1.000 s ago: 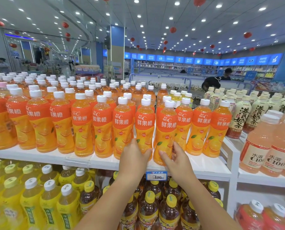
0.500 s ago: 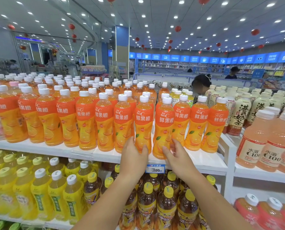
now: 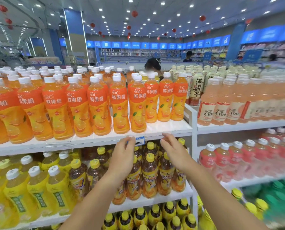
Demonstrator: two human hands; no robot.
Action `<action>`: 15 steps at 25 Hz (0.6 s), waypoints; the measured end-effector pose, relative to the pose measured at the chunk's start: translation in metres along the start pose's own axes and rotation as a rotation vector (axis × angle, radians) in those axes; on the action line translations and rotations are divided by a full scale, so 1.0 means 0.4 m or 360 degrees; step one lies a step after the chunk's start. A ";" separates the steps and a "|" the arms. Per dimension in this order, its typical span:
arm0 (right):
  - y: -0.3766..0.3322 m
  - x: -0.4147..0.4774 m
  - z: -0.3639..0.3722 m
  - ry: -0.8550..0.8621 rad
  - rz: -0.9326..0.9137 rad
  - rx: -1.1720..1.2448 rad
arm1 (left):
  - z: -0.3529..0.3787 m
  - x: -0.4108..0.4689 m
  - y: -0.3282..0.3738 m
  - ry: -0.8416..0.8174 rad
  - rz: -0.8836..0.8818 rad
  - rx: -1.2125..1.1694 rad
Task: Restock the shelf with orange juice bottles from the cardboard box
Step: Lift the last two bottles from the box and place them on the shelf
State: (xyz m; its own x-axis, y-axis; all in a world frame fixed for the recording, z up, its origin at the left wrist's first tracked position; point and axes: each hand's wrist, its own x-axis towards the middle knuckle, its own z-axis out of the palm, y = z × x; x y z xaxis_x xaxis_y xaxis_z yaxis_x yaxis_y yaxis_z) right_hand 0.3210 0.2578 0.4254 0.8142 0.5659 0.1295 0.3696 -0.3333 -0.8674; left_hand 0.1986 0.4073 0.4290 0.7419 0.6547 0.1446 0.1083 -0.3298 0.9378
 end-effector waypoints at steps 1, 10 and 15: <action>0.009 -0.028 0.006 0.0030 0.0055 0.0005 | -0.010 -0.006 -0.011 -0.0043 0.0027 0.0007; 0.048 -0.343 0.130 0.0392 0.0574 0.0091 | -0.079 -0.162 -0.135 -0.0596 0.0089 -0.0042; 0.129 -0.630 0.133 0.0646 0.0959 0.0063 | 0.016 -0.315 -0.203 -0.1217 0.0043 0.0043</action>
State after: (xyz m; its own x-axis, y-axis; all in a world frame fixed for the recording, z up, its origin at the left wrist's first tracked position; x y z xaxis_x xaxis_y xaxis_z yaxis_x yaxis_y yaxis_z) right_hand 0.1111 0.1383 0.3226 0.9761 -0.0340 -0.2148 -0.2055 -0.4672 -0.8599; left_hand 0.1006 0.3470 0.3326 0.9950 -0.0037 -0.1002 0.0921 -0.3619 0.9277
